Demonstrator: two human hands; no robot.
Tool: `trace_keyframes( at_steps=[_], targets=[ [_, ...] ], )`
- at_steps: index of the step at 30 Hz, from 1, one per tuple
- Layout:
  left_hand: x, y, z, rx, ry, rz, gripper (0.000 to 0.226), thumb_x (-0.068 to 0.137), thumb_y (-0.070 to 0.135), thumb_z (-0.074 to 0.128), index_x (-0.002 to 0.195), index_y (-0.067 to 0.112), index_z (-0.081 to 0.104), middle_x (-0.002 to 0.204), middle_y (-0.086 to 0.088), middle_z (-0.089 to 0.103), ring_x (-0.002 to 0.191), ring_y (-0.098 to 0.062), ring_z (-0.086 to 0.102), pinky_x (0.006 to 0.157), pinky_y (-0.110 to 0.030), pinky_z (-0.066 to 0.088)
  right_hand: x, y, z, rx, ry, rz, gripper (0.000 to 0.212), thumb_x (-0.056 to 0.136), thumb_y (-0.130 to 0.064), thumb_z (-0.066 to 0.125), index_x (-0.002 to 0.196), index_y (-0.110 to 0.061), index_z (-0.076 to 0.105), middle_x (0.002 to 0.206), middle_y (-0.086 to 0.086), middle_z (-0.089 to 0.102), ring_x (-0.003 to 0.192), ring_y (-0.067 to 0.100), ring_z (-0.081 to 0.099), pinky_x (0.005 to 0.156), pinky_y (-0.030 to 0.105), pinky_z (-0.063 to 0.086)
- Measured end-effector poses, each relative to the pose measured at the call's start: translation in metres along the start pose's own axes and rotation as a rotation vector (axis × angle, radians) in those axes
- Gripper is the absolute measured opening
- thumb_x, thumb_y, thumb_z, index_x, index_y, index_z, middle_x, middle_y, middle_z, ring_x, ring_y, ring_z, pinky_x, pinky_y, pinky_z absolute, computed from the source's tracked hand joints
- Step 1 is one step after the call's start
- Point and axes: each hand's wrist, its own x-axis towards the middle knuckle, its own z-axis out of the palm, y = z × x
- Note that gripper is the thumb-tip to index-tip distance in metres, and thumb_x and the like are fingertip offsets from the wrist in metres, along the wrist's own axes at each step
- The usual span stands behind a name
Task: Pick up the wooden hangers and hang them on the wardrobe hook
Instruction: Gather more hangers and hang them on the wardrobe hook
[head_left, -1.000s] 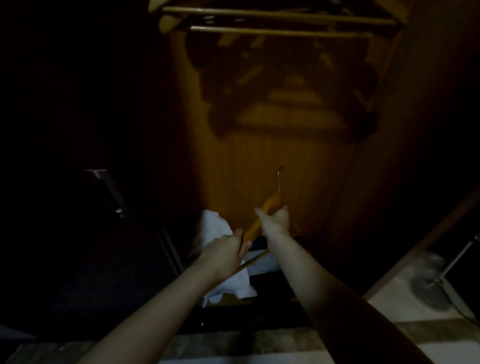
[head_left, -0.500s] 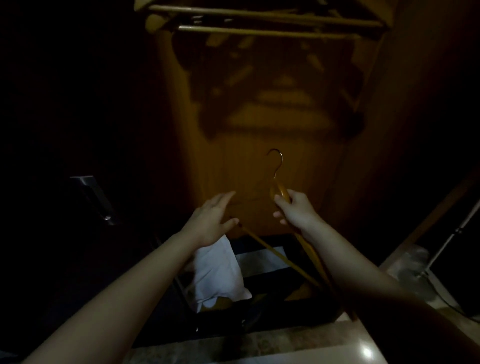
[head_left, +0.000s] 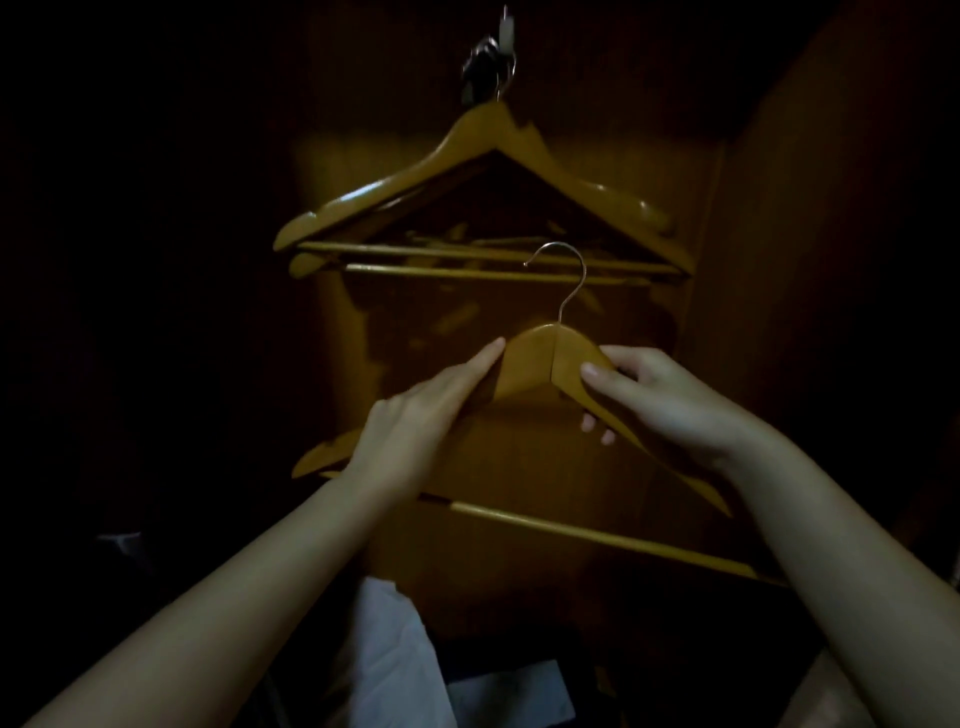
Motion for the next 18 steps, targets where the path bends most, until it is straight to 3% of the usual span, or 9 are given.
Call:
trace_keyframes(
  at_steps=[3, 5, 7, 9, 11, 14, 18],
  targets=[
    [0.032, -0.005, -0.017, 0.149, 0.089, 0.070, 0.078, 0.090, 0.023, 0.055, 0.150, 0.032, 0.005, 0.130, -0.001, 0.057, 0.094, -0.016, 0.067, 0.063, -0.030, 0.059, 0.012, -0.019, -0.018, -0.006, 0.097, -0.106, 0.031, 0.092, -0.021, 0.051, 0.122, -0.028, 0.045, 0.111, 0.002, 0.059, 0.074, 0.012, 0.069, 0.062, 0.024, 0.058],
    [0.056, -0.007, -0.031, 0.208, 0.122, 0.071, 0.076, 0.090, 0.022, 0.054, 0.149, 0.032, 0.008, 0.127, -0.002, 0.060, 0.086, -0.017, 0.068, 0.057, -0.030, 0.058, 0.023, -0.030, -0.026, -0.161, 0.226, -0.182, 0.060, 0.087, -0.020, 0.061, 0.137, -0.033, 0.030, 0.124, 0.001, 0.049, 0.097, 0.019, 0.064, 0.080, 0.037, 0.058],
    [0.081, -0.008, -0.045, 0.245, 0.166, 0.065, 0.074, 0.090, 0.021, 0.055, 0.149, 0.031, 0.012, 0.124, -0.004, 0.061, 0.086, -0.019, 0.069, 0.058, -0.028, 0.053, 0.035, -0.041, -0.033, -0.437, 0.373, -0.261, 0.079, 0.083, -0.020, 0.067, 0.143, -0.037, 0.018, 0.138, 0.002, 0.040, 0.122, 0.023, 0.048, 0.099, 0.045, 0.047],
    [0.108, -0.009, -0.057, 0.281, 0.218, 0.059, 0.073, 0.090, 0.019, 0.053, 0.149, 0.031, 0.012, 0.124, -0.005, 0.060, 0.094, -0.021, 0.067, 0.063, -0.026, 0.050, 0.051, -0.051, -0.042, -0.649, 0.505, -0.362, 0.082, 0.084, -0.018, 0.066, 0.146, -0.034, 0.015, 0.144, 0.000, 0.035, 0.126, 0.025, 0.045, 0.101, 0.043, 0.043],
    [0.134, -0.013, -0.067, 0.312, 0.254, 0.041, 0.071, 0.093, 0.017, 0.051, 0.149, 0.032, 0.012, 0.131, -0.006, 0.055, 0.102, -0.024, 0.064, 0.067, -0.027, 0.048, 0.071, -0.059, -0.056, -0.709, 0.575, -0.430, 0.079, 0.086, -0.017, 0.063, 0.147, -0.031, 0.014, 0.139, 0.001, 0.040, 0.120, 0.026, 0.049, 0.096, 0.042, 0.045],
    [0.169, -0.021, -0.078, 0.341, 0.221, -0.009, 0.065, 0.095, 0.021, 0.048, 0.148, 0.033, 0.013, 0.140, -0.004, 0.046, 0.105, -0.024, 0.061, 0.073, -0.033, 0.052, 0.104, -0.068, -0.076, -0.701, 0.560, -0.431, 0.078, 0.089, -0.019, 0.059, 0.149, -0.032, 0.010, 0.140, 0.001, 0.040, 0.121, 0.028, 0.048, 0.098, 0.044, 0.045],
    [0.207, -0.036, -0.088, 0.381, 0.185, -0.110, 0.057, 0.096, 0.024, 0.044, 0.145, 0.026, 0.015, 0.131, -0.007, 0.052, 0.100, -0.027, 0.061, 0.072, -0.037, 0.049, 0.146, -0.080, -0.093, -0.692, 0.530, -0.430, 0.076, 0.091, -0.018, 0.056, 0.149, -0.028, 0.008, 0.146, 0.005, 0.037, 0.130, 0.031, 0.041, 0.105, 0.046, 0.038]
  ],
)
